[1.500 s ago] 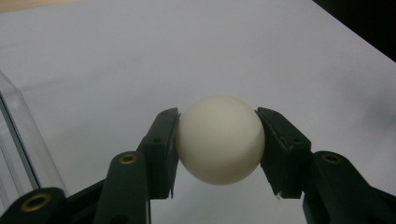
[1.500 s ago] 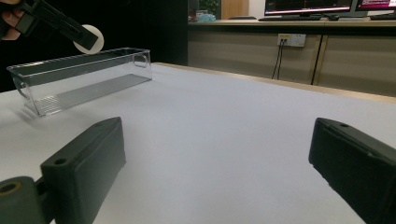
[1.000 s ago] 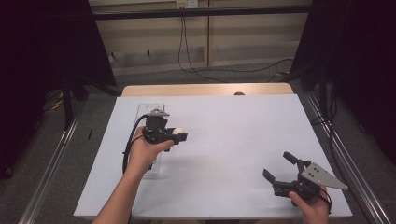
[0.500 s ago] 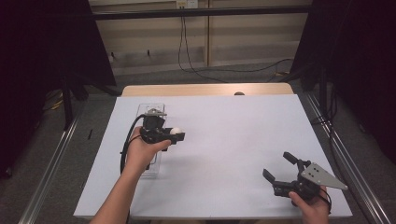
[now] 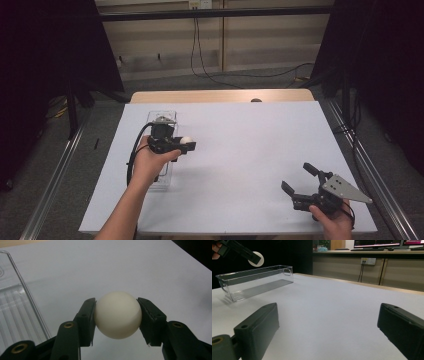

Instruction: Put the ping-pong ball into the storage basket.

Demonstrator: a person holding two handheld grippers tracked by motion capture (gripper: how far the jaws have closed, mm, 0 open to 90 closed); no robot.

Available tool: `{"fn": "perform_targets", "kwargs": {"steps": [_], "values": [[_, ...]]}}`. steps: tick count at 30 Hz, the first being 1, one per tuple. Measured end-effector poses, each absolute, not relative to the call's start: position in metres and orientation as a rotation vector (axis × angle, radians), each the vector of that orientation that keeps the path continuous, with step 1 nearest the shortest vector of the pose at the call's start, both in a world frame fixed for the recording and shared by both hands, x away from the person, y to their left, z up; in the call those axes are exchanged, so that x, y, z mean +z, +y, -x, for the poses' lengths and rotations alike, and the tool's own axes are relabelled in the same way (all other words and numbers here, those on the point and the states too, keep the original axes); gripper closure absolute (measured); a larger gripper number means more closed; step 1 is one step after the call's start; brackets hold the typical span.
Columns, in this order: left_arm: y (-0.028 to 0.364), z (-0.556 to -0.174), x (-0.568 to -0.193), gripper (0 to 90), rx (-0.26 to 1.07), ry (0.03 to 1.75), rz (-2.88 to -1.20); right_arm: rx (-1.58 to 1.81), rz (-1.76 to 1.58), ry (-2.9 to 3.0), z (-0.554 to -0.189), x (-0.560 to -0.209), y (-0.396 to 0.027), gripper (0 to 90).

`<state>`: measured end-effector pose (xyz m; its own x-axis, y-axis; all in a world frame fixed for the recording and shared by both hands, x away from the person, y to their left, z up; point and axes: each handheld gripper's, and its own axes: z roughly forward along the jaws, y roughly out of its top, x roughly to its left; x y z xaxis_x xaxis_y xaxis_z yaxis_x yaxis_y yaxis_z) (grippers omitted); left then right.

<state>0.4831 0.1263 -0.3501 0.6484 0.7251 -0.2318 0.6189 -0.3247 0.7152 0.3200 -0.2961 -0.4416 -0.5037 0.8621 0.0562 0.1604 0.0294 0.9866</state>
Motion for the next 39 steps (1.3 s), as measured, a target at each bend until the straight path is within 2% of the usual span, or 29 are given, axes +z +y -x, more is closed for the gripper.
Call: {"fn": "perform_targets", "kwargs": {"steps": [39], "values": [[0.140,-0.485,-0.347,51.3,0.181,1.052,-2.032,1.520,-1.037,1.723,-0.320,-0.441,-0.296,3.4]]}}
